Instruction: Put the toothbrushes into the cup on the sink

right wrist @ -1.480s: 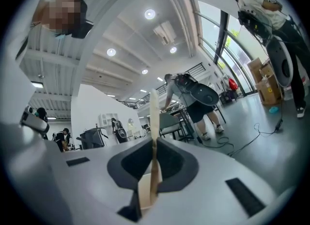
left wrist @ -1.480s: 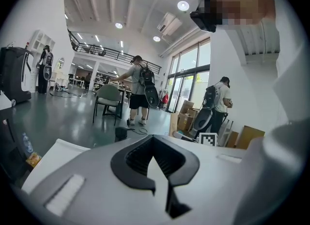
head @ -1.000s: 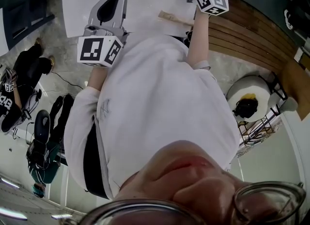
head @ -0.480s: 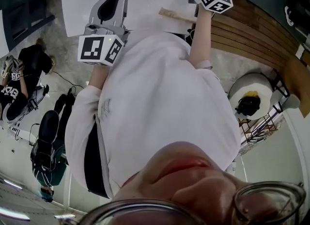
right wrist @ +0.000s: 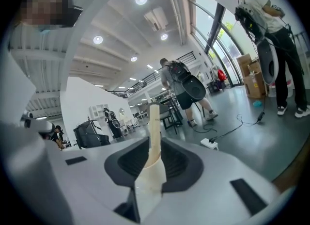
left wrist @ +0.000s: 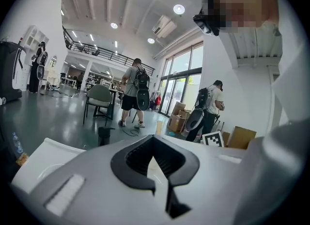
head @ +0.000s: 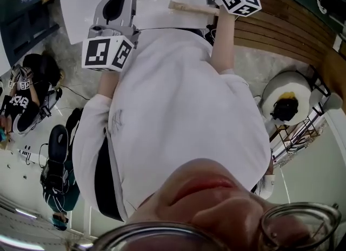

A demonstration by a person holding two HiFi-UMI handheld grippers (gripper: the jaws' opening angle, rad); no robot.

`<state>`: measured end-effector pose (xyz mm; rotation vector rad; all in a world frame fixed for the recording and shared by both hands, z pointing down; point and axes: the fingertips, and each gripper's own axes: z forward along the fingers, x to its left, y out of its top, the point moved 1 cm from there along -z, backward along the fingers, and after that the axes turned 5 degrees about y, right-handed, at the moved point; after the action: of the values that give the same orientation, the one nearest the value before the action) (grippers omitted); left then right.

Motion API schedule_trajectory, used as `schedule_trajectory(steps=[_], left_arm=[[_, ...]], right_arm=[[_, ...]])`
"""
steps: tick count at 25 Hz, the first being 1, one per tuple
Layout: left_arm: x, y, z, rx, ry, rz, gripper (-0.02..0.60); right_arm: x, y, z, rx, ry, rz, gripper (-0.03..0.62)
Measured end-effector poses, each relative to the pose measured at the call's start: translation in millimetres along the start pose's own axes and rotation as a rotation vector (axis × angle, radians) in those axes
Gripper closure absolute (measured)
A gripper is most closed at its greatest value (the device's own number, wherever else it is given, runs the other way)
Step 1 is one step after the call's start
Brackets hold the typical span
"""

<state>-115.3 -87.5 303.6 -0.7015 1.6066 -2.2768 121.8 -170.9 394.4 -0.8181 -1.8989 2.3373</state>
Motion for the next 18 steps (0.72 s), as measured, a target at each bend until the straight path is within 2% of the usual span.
schedule_trajectory(steps=[8, 13, 18], left_arm=[[-52, -6, -3, 0.0, -0.012, -0.002, 0.58], [-92, -14, -8, -0.009, -0.039, -0.01, 0.58], [-124, -23, -16, -0.026, -0.049, -0.01, 0.58]], right_arm=[[10, 16, -56, 0.016, 0.04, 0.006, 0.58], [19, 40, -96, 0.013, 0.068, -0.005, 0.583], [29, 72, -143, -0.058, 0.101, -0.003, 0.583]])
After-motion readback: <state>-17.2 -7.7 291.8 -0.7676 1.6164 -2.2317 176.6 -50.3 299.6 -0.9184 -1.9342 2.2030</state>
